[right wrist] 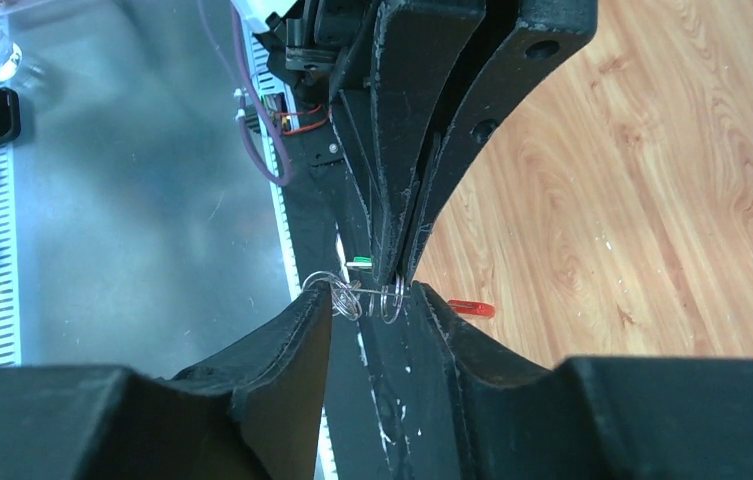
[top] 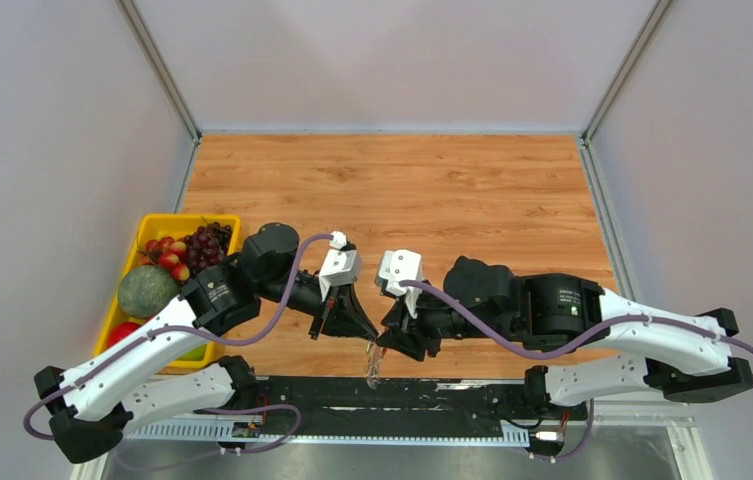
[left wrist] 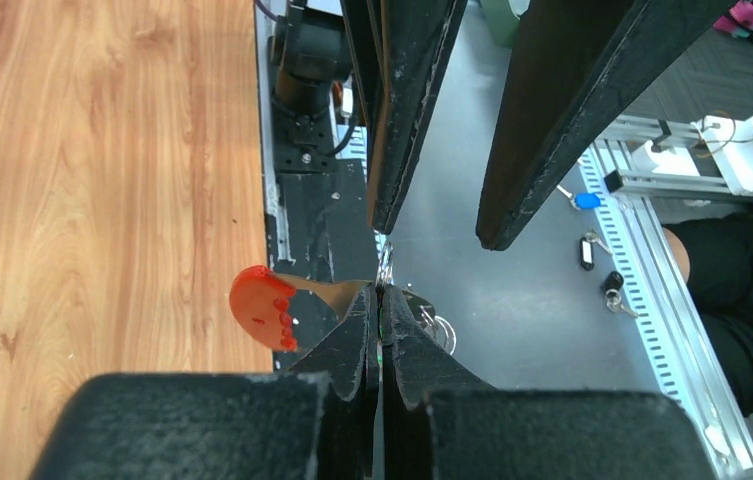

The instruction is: Put the keys on the keyring

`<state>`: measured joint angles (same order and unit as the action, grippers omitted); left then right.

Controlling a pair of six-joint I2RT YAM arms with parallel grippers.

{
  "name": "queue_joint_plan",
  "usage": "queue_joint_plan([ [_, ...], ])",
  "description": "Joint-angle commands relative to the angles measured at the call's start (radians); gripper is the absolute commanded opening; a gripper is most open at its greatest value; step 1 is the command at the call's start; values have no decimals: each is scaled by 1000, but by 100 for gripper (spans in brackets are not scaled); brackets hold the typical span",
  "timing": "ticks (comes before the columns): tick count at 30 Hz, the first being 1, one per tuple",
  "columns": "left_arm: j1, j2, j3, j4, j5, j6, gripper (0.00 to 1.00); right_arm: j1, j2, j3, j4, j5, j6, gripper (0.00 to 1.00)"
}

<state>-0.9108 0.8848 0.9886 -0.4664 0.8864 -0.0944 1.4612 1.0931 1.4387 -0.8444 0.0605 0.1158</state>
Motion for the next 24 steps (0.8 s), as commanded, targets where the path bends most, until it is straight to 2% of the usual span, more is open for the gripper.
queue_joint_plan([
  [1,-9,-11,33,-9,38,46,0,-4,18,58,-14,-37,36,37],
  [19,-14,-65,18,-31,31,70,0,-78,109,97,-37,-155,49,23],
  [24,-13,-69,16,-32,22,71,0,-77,114,98,-38,-156,46,13],
])
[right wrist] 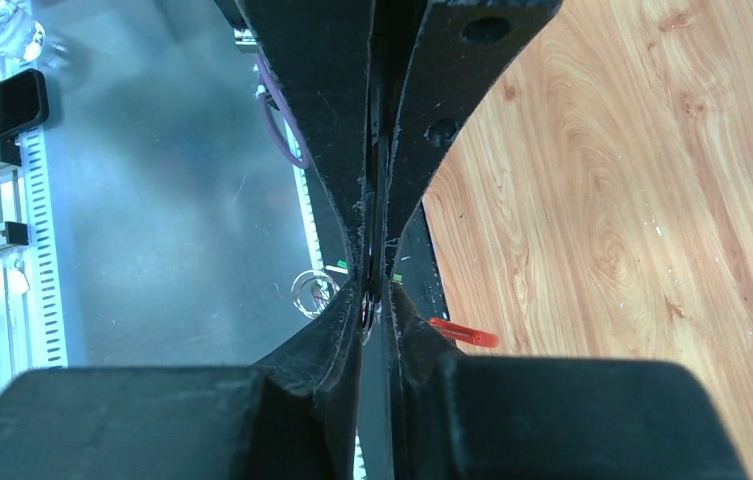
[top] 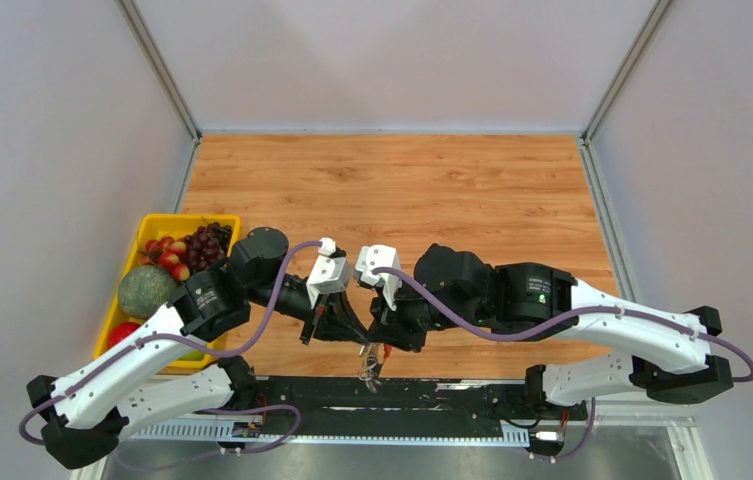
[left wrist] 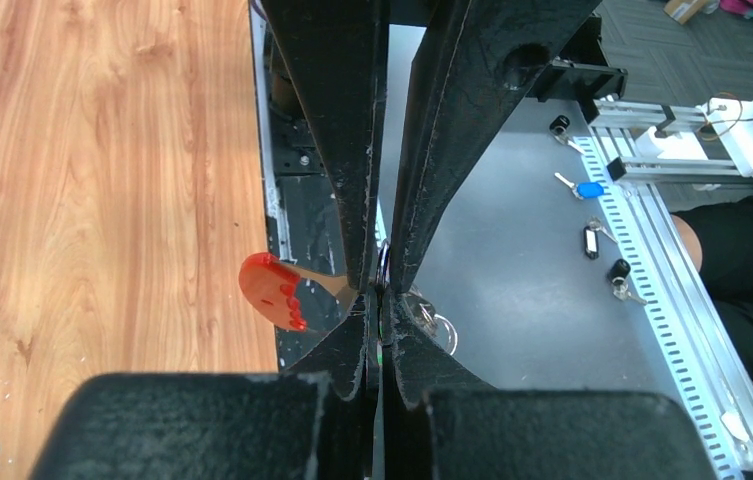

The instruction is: Put the keys on the keyring

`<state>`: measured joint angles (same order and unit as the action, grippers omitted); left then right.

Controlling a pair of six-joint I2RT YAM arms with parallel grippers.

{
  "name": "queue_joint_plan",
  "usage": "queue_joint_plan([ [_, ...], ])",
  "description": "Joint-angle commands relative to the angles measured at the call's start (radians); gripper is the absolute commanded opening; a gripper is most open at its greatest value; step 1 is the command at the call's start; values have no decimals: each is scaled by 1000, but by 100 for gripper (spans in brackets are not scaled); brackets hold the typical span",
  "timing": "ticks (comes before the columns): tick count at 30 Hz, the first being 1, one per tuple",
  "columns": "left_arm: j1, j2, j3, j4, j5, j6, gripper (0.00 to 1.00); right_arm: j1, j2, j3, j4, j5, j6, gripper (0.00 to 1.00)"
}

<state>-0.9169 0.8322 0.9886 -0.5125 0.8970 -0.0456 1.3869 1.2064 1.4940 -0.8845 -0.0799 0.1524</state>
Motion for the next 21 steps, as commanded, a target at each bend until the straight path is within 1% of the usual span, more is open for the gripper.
queue_joint_plan([
  [1,-7,-16,16,14,10,22,0,-3,2,44,2,-17,9,10],
  [4,-7,-18,15,11,-4,25,0,-3,4,39,1,-21,3,1],
  [5,-7,-20,15,11,-5,25,0,-3,4,36,1,-23,2,0],
  [13,-8,-45,7,43,-39,10,0,-3,-35,-6,23,-33,-7,0],
  [14,-8,-49,0,51,-44,6,2,-3,-46,-15,37,-30,-7,0],
  [16,-8,-68,-12,86,-48,-12,14,-3,-68,-34,68,-22,-12,0],
  [17,-8,-84,-18,116,-49,-29,23,-3,-77,-39,78,-16,-12,0],
  [18,-7,-92,-26,143,-49,-36,26,-3,-84,-44,90,-11,-15,0],
  [19,-8,-110,-29,153,-57,-49,31,-4,-91,-49,100,-4,-17,0],
  [21,-7,-129,-35,177,-65,-65,36,-3,-102,-53,117,8,-22,0],
])
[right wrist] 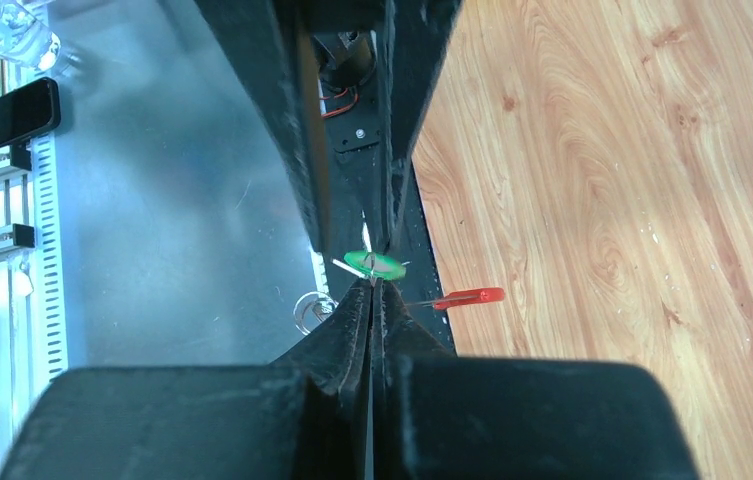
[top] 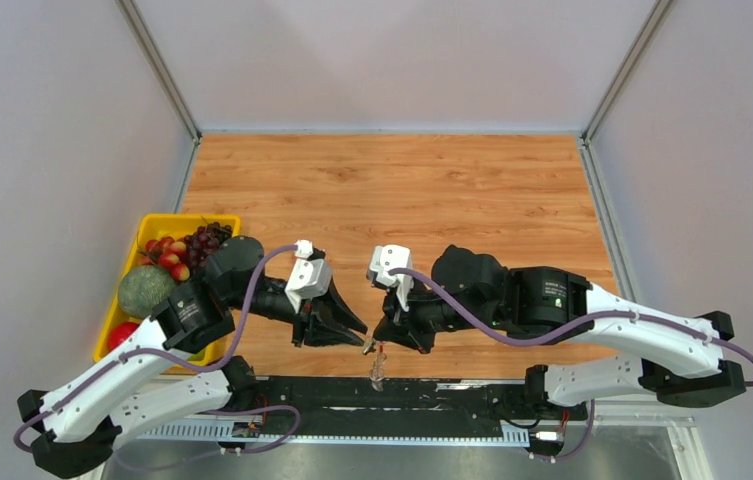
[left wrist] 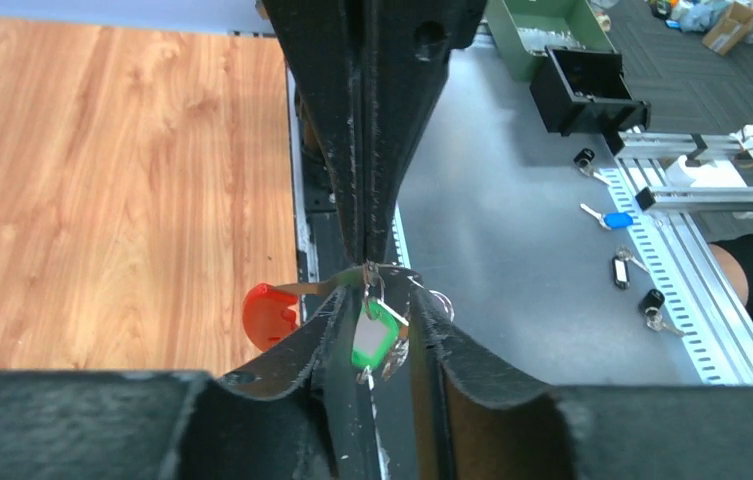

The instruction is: Put the keys on the keyring

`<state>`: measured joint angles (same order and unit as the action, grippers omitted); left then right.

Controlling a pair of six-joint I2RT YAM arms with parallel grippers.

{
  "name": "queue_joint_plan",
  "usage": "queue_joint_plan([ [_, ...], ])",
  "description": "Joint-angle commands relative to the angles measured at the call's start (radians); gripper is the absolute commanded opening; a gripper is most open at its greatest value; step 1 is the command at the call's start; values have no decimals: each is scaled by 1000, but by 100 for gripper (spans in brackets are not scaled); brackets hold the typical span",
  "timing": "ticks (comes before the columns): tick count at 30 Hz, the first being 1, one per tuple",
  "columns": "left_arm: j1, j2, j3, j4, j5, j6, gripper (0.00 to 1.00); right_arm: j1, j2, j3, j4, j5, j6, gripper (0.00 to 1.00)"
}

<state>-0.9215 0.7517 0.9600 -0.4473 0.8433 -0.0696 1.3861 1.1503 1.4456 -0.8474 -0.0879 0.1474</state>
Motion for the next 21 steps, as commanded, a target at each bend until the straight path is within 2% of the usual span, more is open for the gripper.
queue_joint_plan([
  [1,-3,-53,-10,125,-12,-45,37,-2,-52,-4,85,21,-22,0],
  [3,-2,-62,-14,139,-15,-62,40,-2,-62,-3,99,25,-28,0],
  [12,-3,-11,-17,168,-25,-80,40,-2,-80,4,132,14,-67,0],
  [18,-3,10,-11,176,-25,-82,37,-2,-96,4,141,14,-78,0],
  [21,-3,15,-9,173,-26,-81,32,-2,-102,4,145,14,-83,0],
])
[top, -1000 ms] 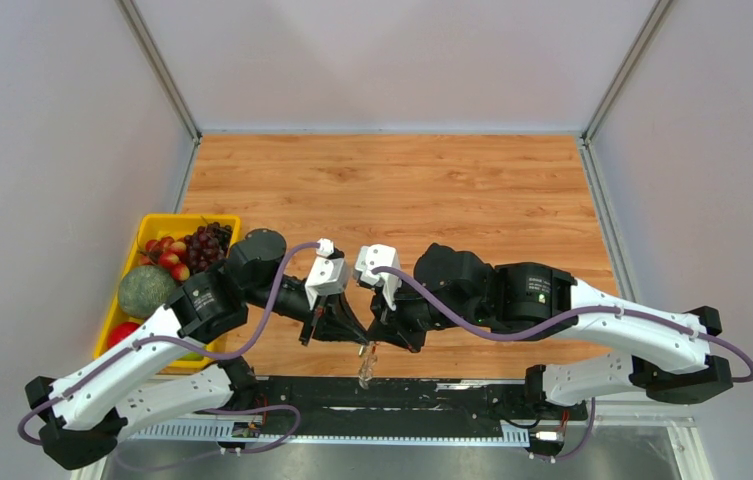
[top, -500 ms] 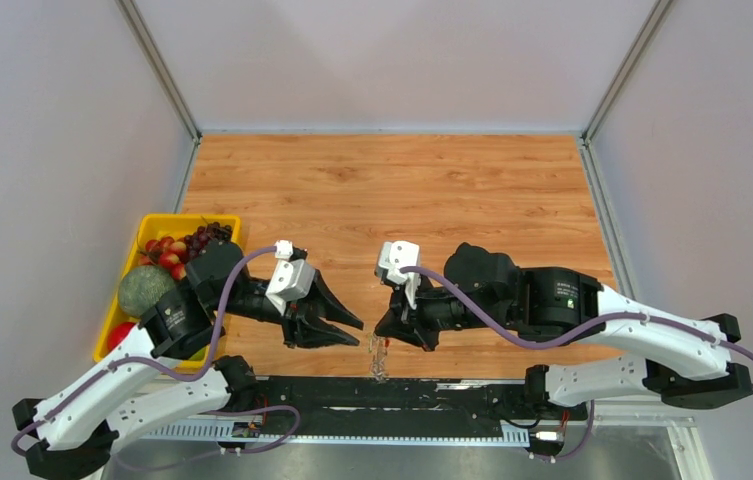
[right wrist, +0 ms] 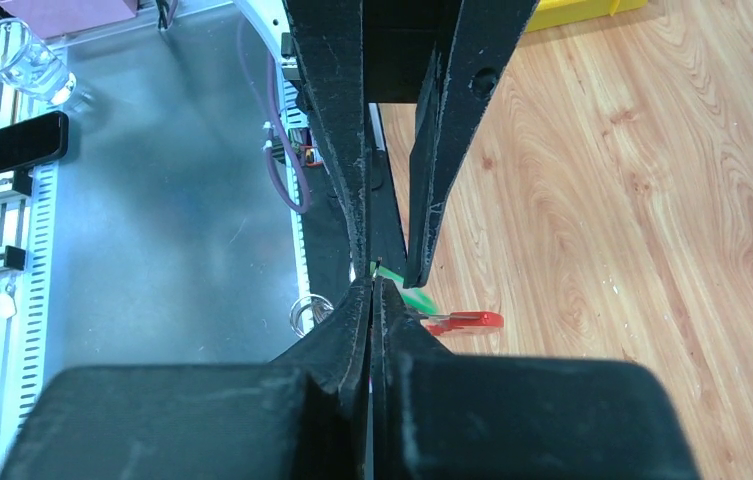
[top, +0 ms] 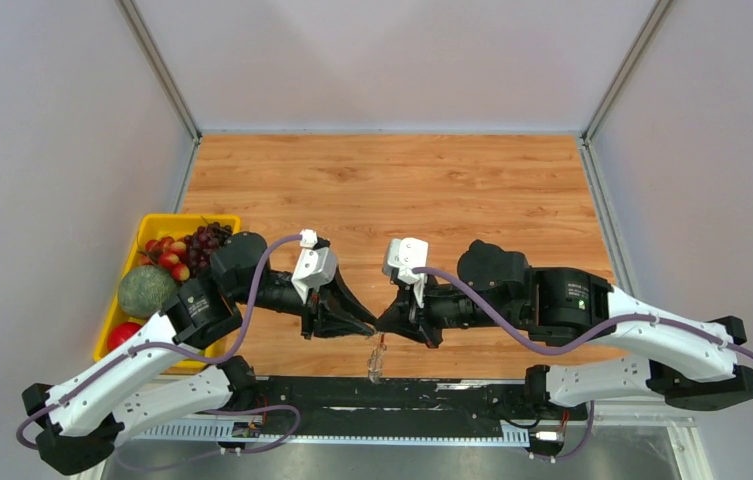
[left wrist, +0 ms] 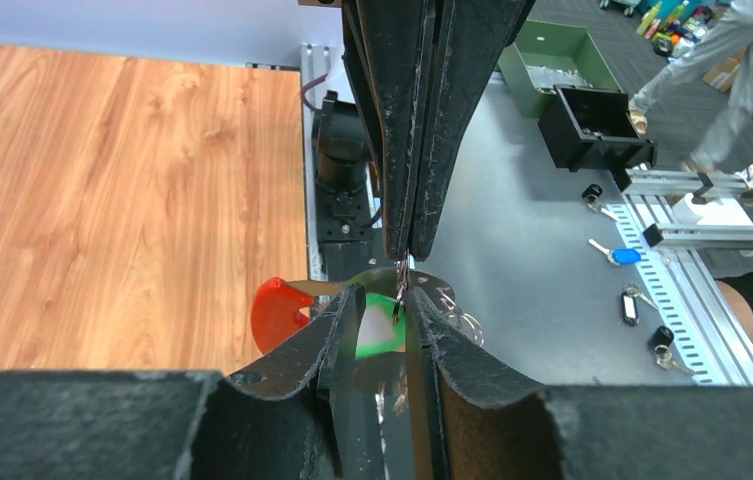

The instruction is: Put the keys on the keyring

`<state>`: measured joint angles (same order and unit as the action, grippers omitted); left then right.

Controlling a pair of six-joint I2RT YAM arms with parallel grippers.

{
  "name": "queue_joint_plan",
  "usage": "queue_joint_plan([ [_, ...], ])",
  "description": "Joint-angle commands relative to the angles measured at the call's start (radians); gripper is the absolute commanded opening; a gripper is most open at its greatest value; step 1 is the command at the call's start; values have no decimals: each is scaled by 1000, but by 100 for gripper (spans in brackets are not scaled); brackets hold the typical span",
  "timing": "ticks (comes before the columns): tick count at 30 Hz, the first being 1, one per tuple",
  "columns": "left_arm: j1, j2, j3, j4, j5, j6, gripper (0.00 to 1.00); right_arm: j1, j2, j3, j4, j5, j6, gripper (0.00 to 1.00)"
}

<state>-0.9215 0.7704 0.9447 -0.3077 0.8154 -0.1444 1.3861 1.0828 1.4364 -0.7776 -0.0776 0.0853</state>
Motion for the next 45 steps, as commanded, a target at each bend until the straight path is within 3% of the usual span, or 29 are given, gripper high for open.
queue_joint_plan([
  [1,-3,-4,6,29,2,-5,30,-2,-37,15,76,8,-20,0],
  [5,-3,-3,8,23,3,-4,23,-2,-49,17,80,14,-29,0],
  [22,-3,13,26,52,27,-16,17,8,-75,-30,155,23,-79,0],
  [45,-3,-4,19,108,63,-45,17,67,-191,-267,508,132,-230,0],
])
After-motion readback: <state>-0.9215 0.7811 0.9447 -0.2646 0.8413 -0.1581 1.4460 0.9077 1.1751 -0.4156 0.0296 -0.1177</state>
